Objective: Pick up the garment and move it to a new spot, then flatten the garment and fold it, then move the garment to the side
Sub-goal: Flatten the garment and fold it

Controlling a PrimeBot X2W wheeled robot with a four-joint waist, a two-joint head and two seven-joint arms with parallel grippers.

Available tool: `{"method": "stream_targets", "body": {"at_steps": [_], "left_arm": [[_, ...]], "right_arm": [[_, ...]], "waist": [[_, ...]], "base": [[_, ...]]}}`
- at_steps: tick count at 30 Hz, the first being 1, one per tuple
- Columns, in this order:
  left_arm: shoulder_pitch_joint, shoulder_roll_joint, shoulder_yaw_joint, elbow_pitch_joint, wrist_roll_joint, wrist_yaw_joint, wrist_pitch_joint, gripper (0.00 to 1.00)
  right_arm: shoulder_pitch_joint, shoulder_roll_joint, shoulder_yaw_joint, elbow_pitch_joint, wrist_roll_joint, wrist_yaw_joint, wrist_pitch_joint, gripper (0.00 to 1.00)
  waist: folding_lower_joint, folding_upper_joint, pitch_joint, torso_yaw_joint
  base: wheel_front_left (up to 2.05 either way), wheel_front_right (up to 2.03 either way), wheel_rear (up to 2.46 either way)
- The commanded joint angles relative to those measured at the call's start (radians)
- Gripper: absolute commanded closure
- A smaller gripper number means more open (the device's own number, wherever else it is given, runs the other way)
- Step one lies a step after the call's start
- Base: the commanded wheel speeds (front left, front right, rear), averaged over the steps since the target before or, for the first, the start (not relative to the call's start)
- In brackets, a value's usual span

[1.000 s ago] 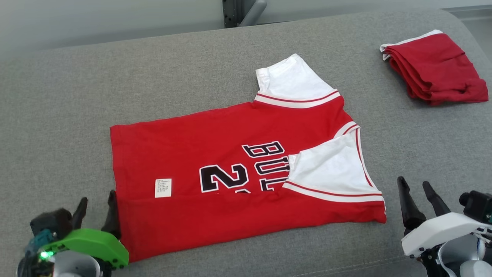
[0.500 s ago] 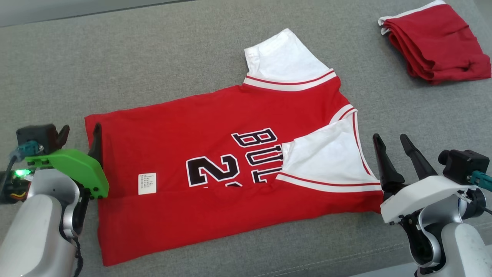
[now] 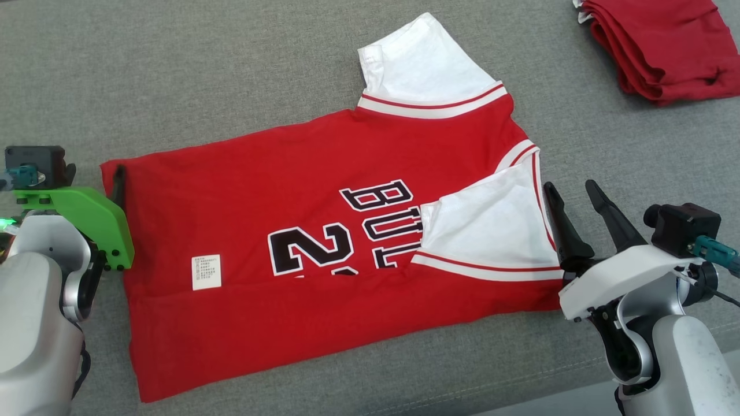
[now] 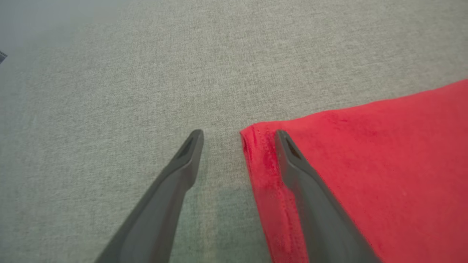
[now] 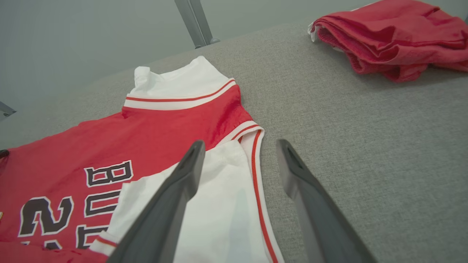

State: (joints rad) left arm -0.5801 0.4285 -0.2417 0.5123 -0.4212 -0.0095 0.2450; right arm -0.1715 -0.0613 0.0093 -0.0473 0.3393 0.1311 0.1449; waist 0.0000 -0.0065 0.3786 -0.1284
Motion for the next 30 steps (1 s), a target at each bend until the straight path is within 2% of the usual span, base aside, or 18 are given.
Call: {"method": "stream_targets", "body": {"at_steps": [1,3,4,5,8,11,15,18,19,20,22,30], "left_arm": [[-0.017,-0.001,-0.004,0.006,-0.001,-0.007,0.005,0.0],[-0.022,0.0,-0.01,0.013,-0.003,-0.011,0.011,0.0],[-0.024,0.001,-0.013,0.015,-0.001,-0.014,0.013,0.03],[-0.025,0.001,-0.016,0.018,-0.001,-0.016,0.015,0.19],[-0.029,0.0,-0.026,0.025,0.001,-0.02,0.017,0.49],[-0.038,0.001,-0.036,0.034,0.009,-0.024,0.01,0.51],[-0.044,-0.011,-0.051,0.05,0.01,-0.033,0.007,0.6],[-0.052,-0.018,-0.061,0.058,0.009,-0.043,-0.006,0.61],[-0.054,-0.021,-0.064,0.061,0.01,-0.044,-0.008,0.64],[-0.055,-0.024,-0.067,0.065,0.01,-0.044,-0.01,0.74],[-0.058,-0.028,-0.072,0.072,0.009,-0.046,-0.018,1.0],[-0.057,-0.069,-0.075,0.039,0.004,-0.035,-0.128,1.0]], "right_arm": [[-0.011,-0.007,0.0,0.004,0.003,-0.001,-0.005,0.0],[-0.016,-0.01,0.001,0.005,0.005,-0.001,-0.004,0.0],[-0.017,-0.011,0.002,0.005,0.006,-0.001,-0.003,0.0],[-0.018,-0.013,0.002,0.006,0.007,-0.001,-0.003,0.0],[-0.026,-0.017,0.004,0.006,0.009,-0.001,0.002,0.0],[-0.034,-0.022,0.009,0.008,0.011,-0.001,0.006,0.0],[-0.058,-0.033,0.017,0.012,0.01,-0.001,0.014,0.0],[-0.087,-0.046,0.024,0.018,0.005,-0.001,0.023,0.0],[-0.1,-0.051,0.028,0.024,0.004,-0.001,0.029,0.0],[-0.116,-0.059,0.034,0.03,0.001,-0.001,0.034,0.0],[-0.157,-0.072,0.048,0.047,-0.003,-0.001,0.047,0.0],[-0.398,-0.134,0.108,0.196,-0.02,-0.001,0.111,0.0]], "waist": [[0.0,0.0065,0.001,0.001],[0.0,0.0065,0.002,0.002],[0.0,0.0065,0.003,0.002],[0.0,0.0065,0.003,0.002],[0.0,0.0065,0.004,0.001],[0.0,0.0065,0.006,-0.002],[0.0,0.0065,0.008,-0.003],[0.0,0.0065,0.008,0.0],[0.0,0.0065,0.008,0.001],[0.0,0.0065,0.008,0.003],[0.0,0.0065,0.009,0.009],[0.0,0.0065,0.02,0.073]], "base": [[0.0,0.0,0.0],[0.0,0.0,0.0],[0.0,0.0,0.0],[0.0,0.0,0.0],[0.0,0.0,0.0],[0.0,0.0,0.0],[0.0,0.0,0.0],[0.0,0.0,0.0],[0.0,0.0,0.0],[0.0,0.0,0.0],[0.0,0.0,0.0],[0.0,0.0,0.0]]}}
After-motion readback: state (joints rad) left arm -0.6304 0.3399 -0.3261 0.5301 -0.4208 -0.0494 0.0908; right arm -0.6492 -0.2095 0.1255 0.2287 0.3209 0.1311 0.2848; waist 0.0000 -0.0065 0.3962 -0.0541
